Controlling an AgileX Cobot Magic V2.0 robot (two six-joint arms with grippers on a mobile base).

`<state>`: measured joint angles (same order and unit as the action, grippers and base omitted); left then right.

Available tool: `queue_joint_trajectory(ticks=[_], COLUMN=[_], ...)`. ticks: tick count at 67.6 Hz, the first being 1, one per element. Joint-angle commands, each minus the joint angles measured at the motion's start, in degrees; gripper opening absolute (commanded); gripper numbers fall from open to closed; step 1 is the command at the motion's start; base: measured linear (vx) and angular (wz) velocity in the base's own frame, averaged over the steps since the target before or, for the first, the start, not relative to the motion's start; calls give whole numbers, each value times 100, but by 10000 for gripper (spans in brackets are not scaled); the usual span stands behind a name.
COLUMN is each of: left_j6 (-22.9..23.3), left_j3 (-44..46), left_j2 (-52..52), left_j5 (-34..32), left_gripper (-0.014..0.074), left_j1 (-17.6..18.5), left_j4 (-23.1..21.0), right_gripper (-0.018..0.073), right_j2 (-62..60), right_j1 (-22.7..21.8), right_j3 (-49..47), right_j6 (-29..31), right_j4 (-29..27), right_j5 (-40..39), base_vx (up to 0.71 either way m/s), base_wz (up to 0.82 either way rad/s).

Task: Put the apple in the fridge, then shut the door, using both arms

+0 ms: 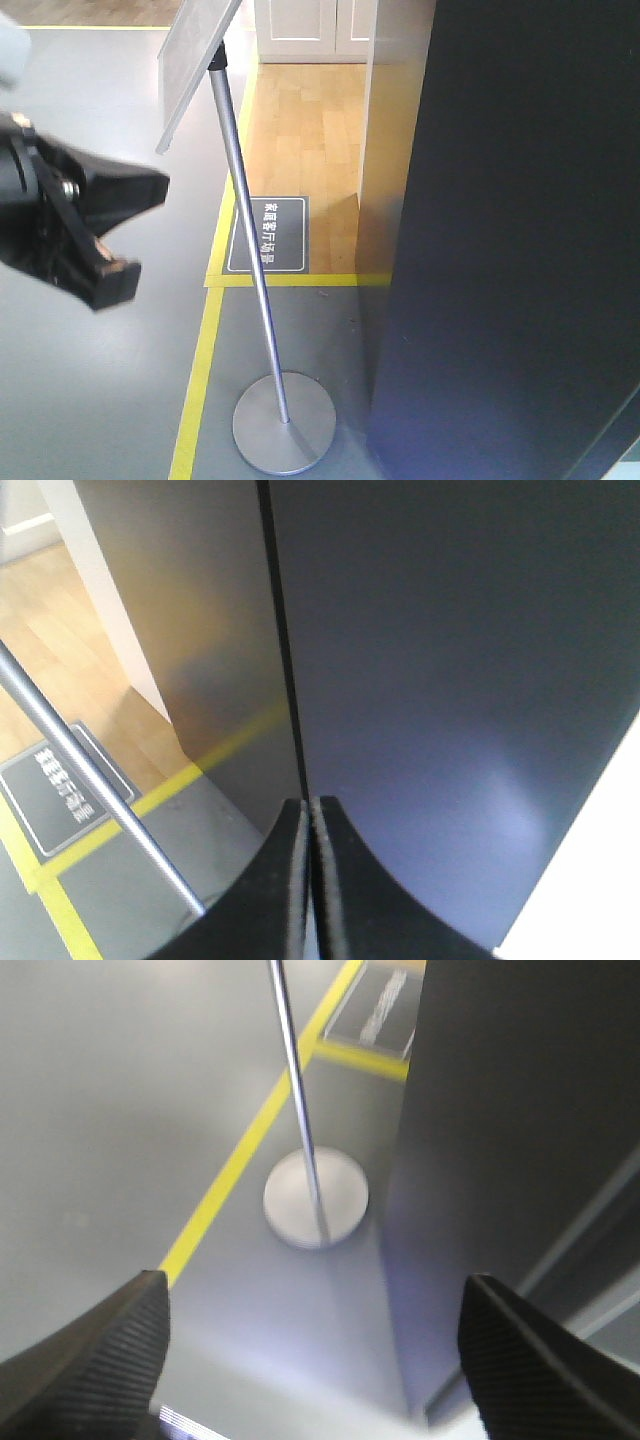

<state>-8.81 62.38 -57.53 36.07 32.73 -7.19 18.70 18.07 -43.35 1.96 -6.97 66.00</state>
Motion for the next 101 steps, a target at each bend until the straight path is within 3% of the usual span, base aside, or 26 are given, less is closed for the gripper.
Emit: queue_joint_trajectory(ticks=[1,20,34,48,67,81,101], left_j6=[63,63,63,63,63,63,63], left_j3=[-43,-86,-86,-86,-86,-86,-86], left_j2=[137,130,130,130,130,130,130], left_j5=[-625,-548,-548,-548,-548,-548,-548], left_gripper=[-6,-6,-6,-6,-6,-6,-6], left_j1=[-21,-21,-21,-21,-21,-21,-21], left_j4=[-89,-93,-93,-93,-93,-93,-93], right_gripper=[468,-17,-8,-6,-3,-3,-3], right_j2=[188,887,1410,1991,2619,3477,4673], right_j1=[-11,-11,-11,-23,-382,-939,-1833], right_j3=[-126,-126,-126,-155,-371,-1052,-2021], right_j6=[15,15,-422,-1710,-3439,-3168,-2701], right_j4=[108,424,1255,3031,5343,5442,5084], right_j5=[-884,-1905,-2709,-3391,-3471,-3853,-4414], base_vx=[0,0,0,0,0,0,0], base_wz=[0,0,0,0,0,0,0])
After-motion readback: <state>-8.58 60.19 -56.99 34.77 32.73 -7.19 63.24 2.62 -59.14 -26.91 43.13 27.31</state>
